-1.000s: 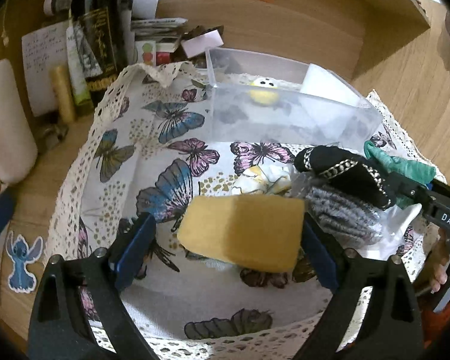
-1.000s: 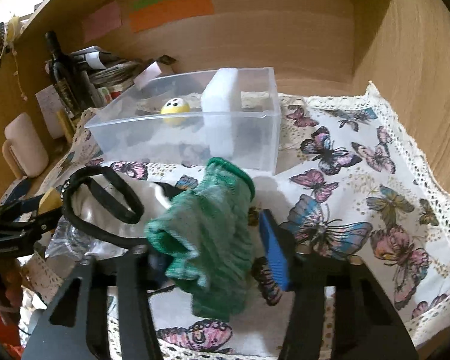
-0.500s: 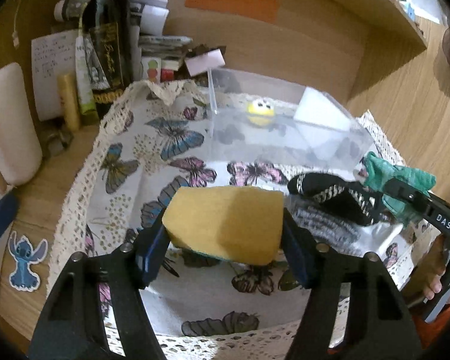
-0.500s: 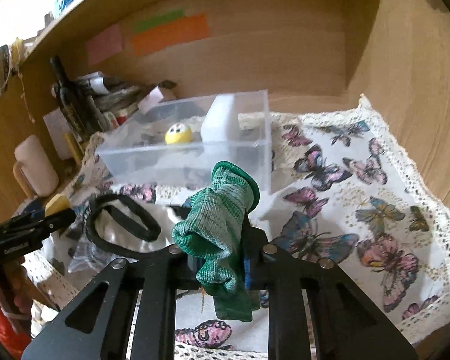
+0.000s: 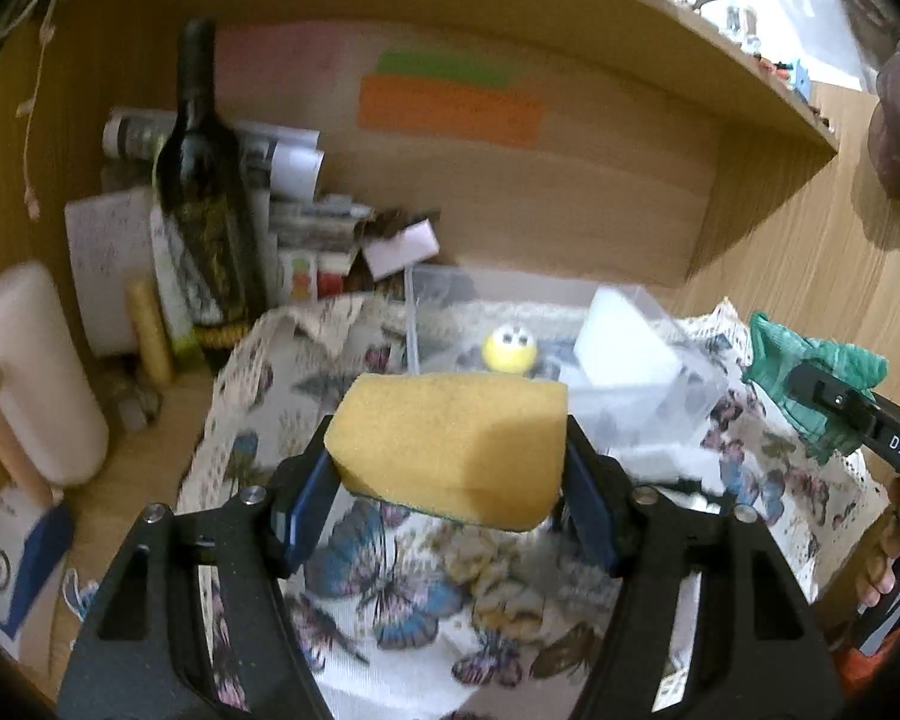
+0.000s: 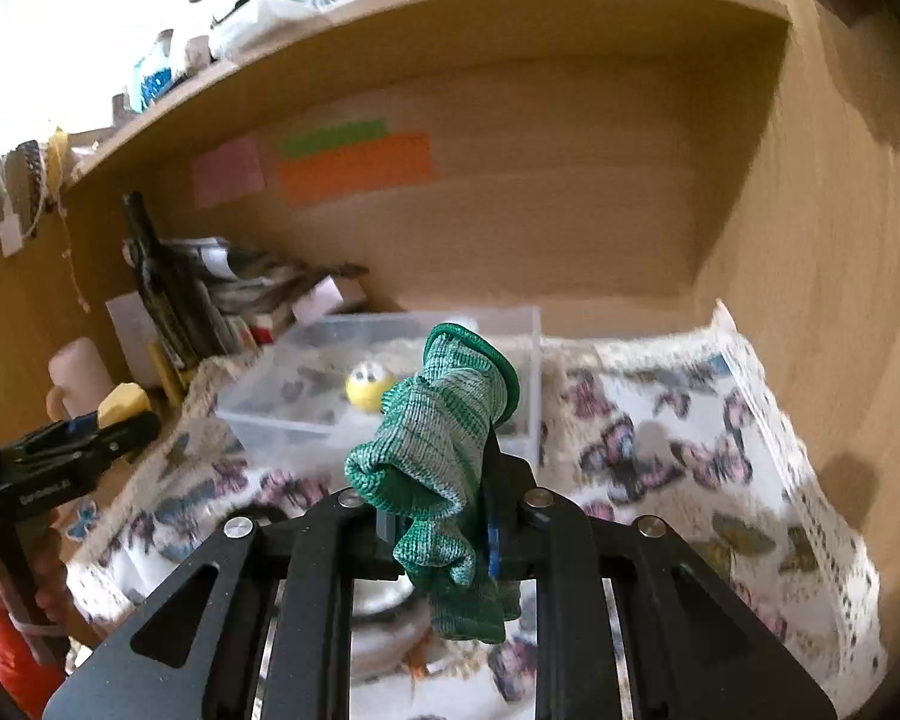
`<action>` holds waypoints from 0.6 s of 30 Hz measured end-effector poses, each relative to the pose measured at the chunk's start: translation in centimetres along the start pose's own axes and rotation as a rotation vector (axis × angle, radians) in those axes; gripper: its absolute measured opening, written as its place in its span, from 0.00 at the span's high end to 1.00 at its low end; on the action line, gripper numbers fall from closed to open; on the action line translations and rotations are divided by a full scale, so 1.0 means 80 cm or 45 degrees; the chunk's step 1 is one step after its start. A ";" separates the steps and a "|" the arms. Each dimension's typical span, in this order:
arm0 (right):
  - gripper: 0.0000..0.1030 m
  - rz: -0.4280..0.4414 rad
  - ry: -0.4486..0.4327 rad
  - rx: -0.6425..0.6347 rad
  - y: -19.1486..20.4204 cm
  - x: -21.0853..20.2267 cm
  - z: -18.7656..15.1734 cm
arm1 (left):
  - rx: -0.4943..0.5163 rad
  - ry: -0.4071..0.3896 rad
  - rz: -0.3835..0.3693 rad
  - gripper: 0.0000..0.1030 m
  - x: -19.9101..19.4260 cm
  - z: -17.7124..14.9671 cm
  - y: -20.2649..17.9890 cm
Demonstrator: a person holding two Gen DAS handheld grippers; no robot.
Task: Organize soft objects
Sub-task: 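Lower sponge into clear box with left gripper while right gripper drops glove in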
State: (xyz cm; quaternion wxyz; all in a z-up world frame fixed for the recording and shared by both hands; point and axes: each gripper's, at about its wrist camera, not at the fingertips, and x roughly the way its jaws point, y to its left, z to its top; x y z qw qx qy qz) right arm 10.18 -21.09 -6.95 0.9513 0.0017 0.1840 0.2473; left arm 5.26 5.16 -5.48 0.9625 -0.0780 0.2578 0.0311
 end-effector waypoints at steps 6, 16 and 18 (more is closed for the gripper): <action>0.85 0.069 -0.041 -0.007 0.009 0.016 0.031 | 0.033 -0.038 -0.012 0.34 0.007 0.035 -0.011; 0.85 0.102 -0.029 -0.112 0.037 0.062 0.074 | 0.077 0.010 -0.033 0.34 0.052 0.088 -0.026; 0.85 0.101 -0.014 -0.138 0.041 0.073 0.079 | 0.080 0.031 -0.034 0.34 0.064 0.093 -0.026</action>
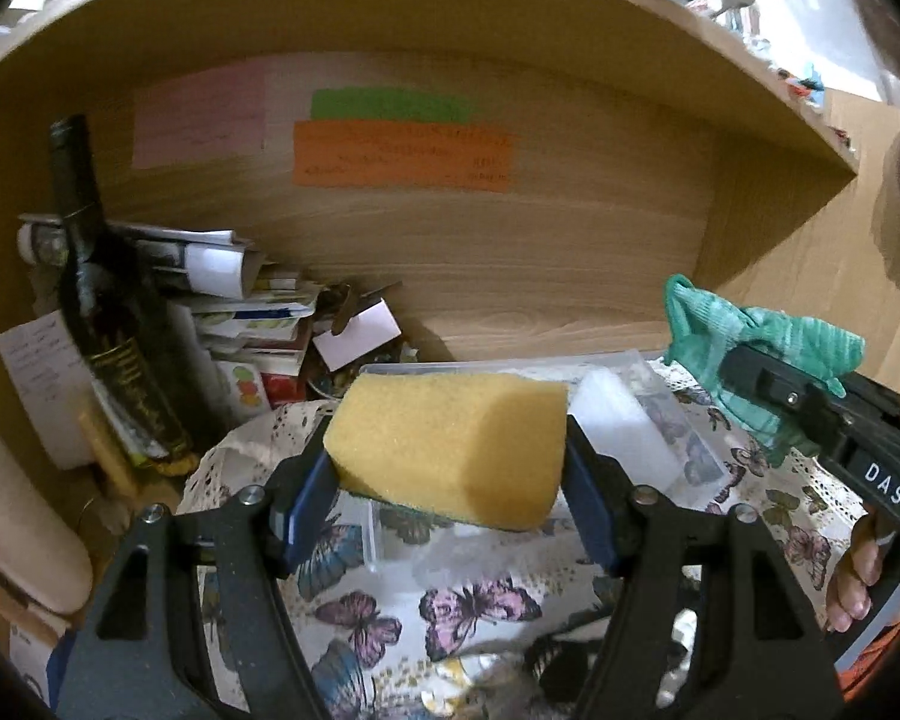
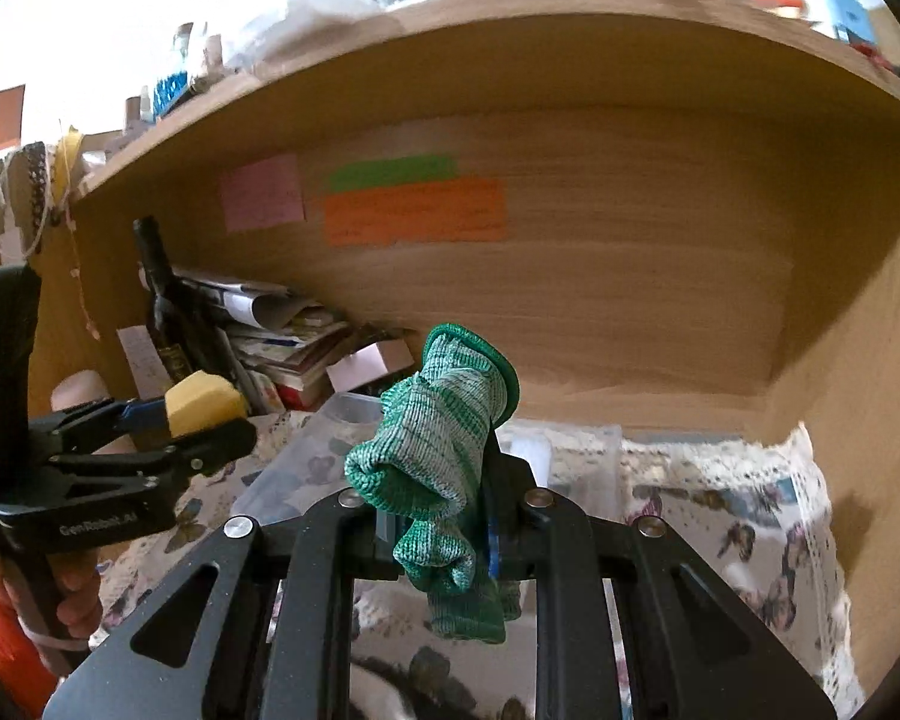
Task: Organize soft objects
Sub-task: 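Lower sponge into clear box with left gripper while right gripper drops glove in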
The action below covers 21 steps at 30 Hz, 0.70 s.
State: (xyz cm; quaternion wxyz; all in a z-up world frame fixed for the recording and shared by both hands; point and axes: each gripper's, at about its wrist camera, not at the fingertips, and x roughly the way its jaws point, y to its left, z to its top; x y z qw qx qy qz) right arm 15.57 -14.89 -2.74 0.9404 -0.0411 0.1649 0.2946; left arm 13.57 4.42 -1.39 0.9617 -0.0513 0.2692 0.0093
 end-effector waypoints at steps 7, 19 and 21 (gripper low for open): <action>0.85 0.018 0.091 -0.053 0.009 0.043 0.006 | 0.050 0.110 0.017 0.34 0.055 0.008 -0.004; 0.85 0.041 0.318 -0.031 -0.005 0.121 -0.029 | 0.140 0.264 0.038 0.34 0.125 -0.012 -0.015; 0.85 0.027 0.344 -0.046 -0.006 0.128 -0.033 | 0.147 0.281 0.038 0.34 0.132 -0.016 -0.015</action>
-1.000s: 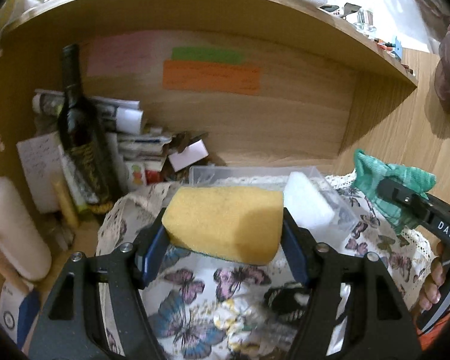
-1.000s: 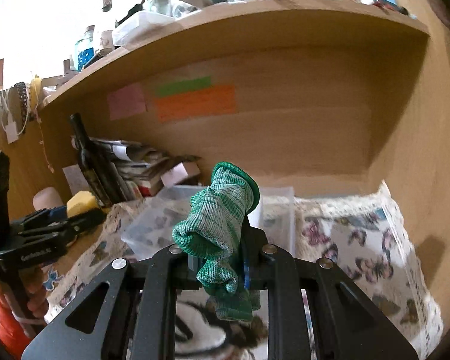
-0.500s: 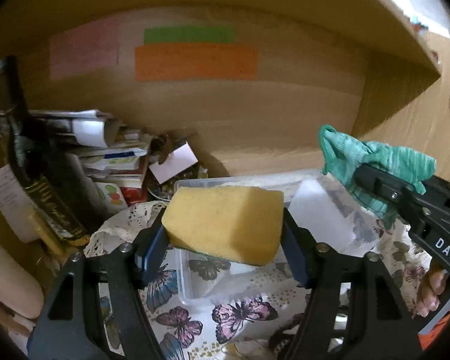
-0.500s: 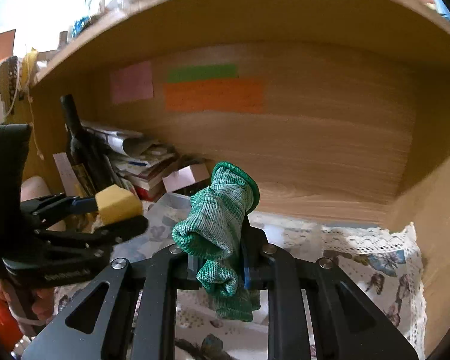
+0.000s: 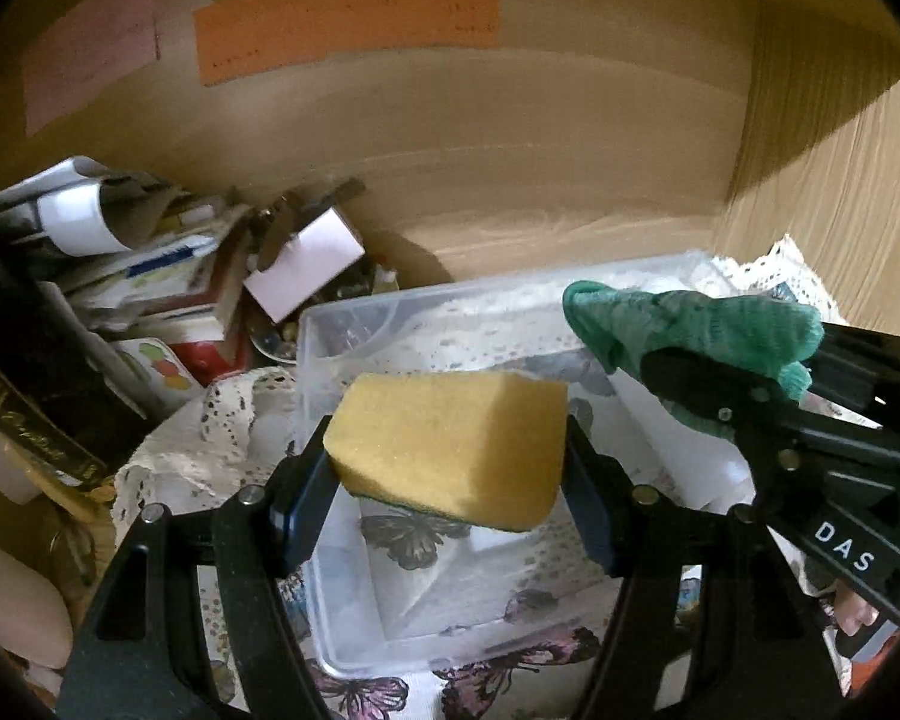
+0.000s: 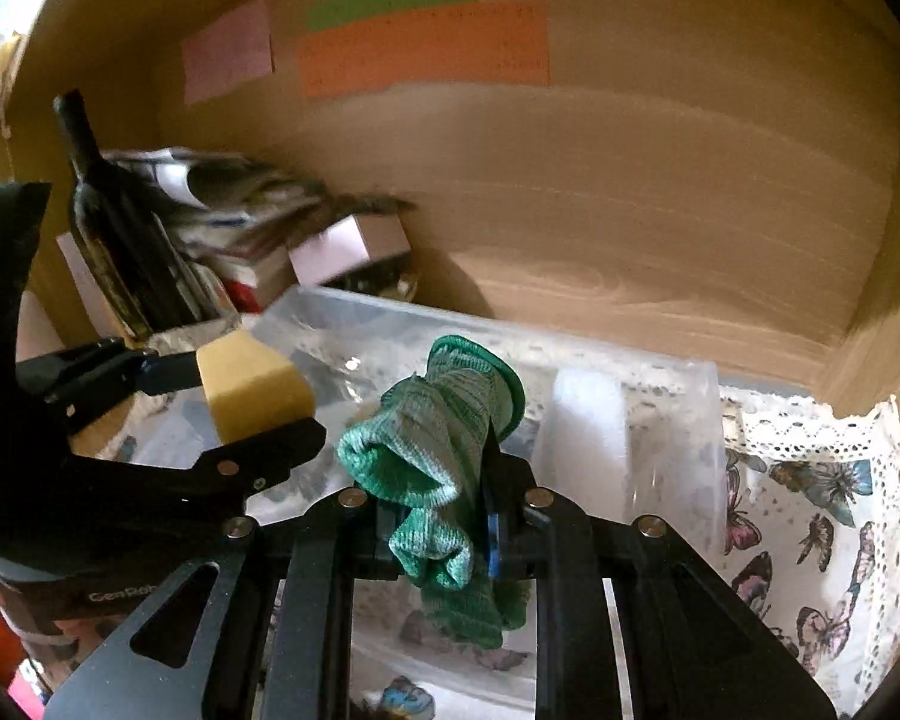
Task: Organize soft objects
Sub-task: 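Lower sponge into clear box with left gripper while right gripper drops glove in, then grasp black headband with right gripper while left gripper grasps bagged steel wool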
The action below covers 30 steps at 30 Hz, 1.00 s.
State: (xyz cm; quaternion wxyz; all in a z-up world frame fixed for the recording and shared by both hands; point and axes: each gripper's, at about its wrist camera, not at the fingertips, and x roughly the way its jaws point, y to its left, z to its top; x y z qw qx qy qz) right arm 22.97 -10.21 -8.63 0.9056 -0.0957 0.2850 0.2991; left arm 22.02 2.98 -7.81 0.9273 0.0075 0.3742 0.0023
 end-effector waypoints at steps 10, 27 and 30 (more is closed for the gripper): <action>0.80 -0.015 0.067 0.002 -0.005 0.014 -0.003 | -0.029 0.068 -0.058 0.29 0.017 -0.006 0.004; 0.40 -0.049 -0.133 -0.012 0.005 -0.080 0.010 | -0.054 -0.151 -0.073 0.08 -0.074 0.002 0.013; 0.36 -0.052 -0.187 -0.021 0.009 -0.104 0.007 | -0.050 -0.203 -0.071 0.06 -0.097 -0.001 0.014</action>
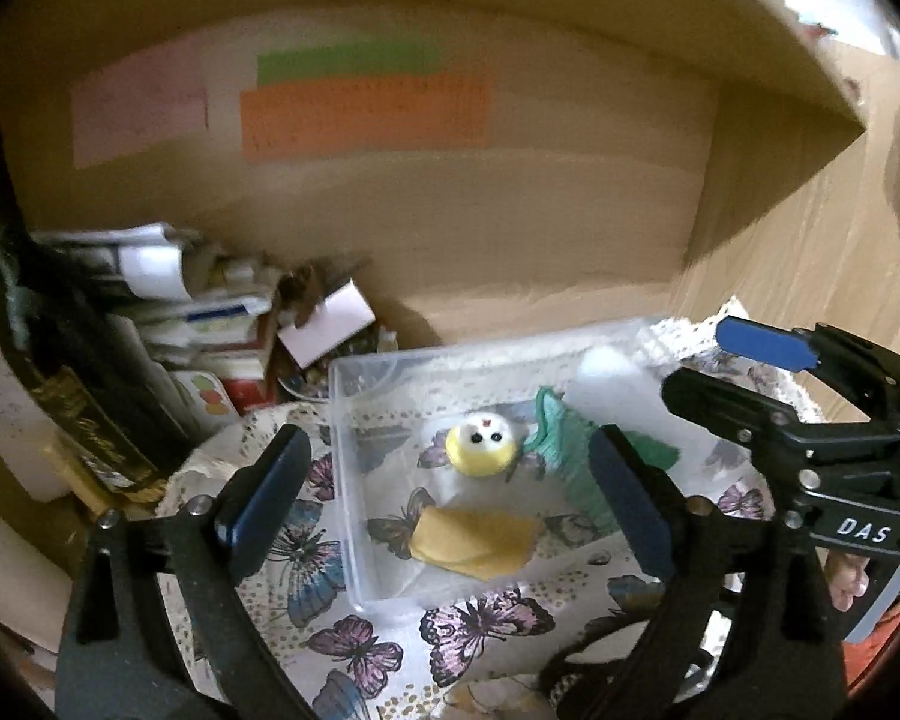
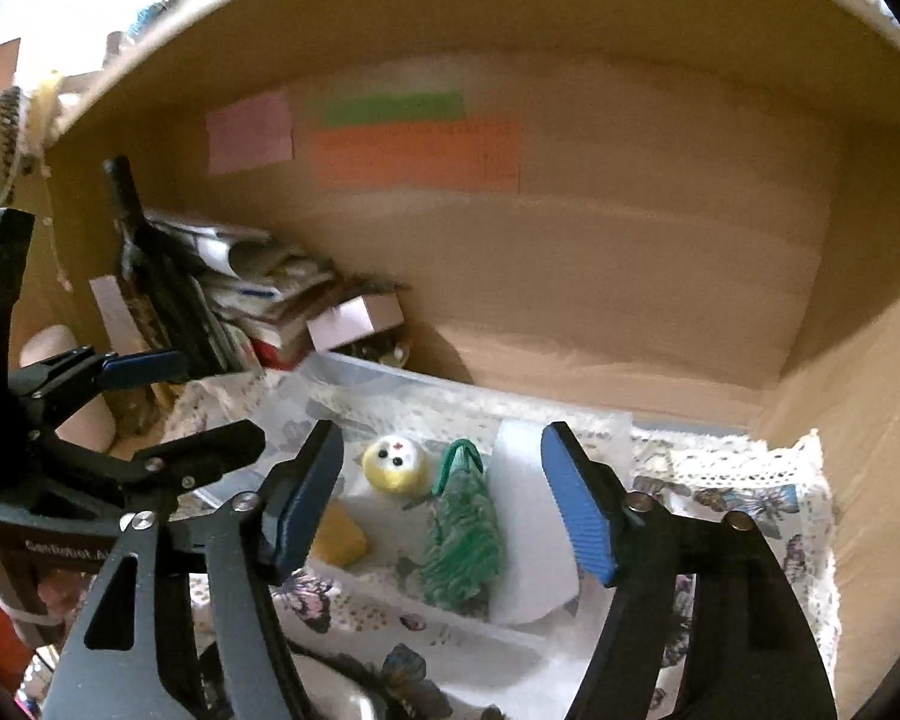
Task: Organize soft objects
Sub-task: 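Grasp black headband with right gripper while left gripper grasps bagged steel wool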
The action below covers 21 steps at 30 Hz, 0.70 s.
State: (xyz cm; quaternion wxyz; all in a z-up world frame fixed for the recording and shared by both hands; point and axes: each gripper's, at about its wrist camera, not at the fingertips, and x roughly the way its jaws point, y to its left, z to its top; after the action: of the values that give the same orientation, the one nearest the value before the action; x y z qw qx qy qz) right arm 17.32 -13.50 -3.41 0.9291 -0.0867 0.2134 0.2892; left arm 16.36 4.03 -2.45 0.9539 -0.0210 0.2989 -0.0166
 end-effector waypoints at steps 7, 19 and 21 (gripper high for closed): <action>0.36 0.023 -0.061 0.004 0.006 -0.043 -0.019 | 0.005 -0.052 -0.009 0.03 -0.040 -0.020 -0.003; 0.36 0.077 0.051 0.039 0.021 -0.057 -0.102 | 0.011 0.017 0.028 0.03 -0.057 -0.094 -0.011; 0.36 0.109 0.079 0.056 0.024 -0.060 -0.118 | -0.005 0.031 0.038 0.03 -0.058 -0.104 -0.006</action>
State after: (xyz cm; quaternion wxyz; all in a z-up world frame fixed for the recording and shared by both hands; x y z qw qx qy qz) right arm 9.41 -17.05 -9.82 0.9106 -0.0660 0.2521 0.3209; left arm 7.80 3.48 -6.61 0.9503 -0.0180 0.3109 -0.0020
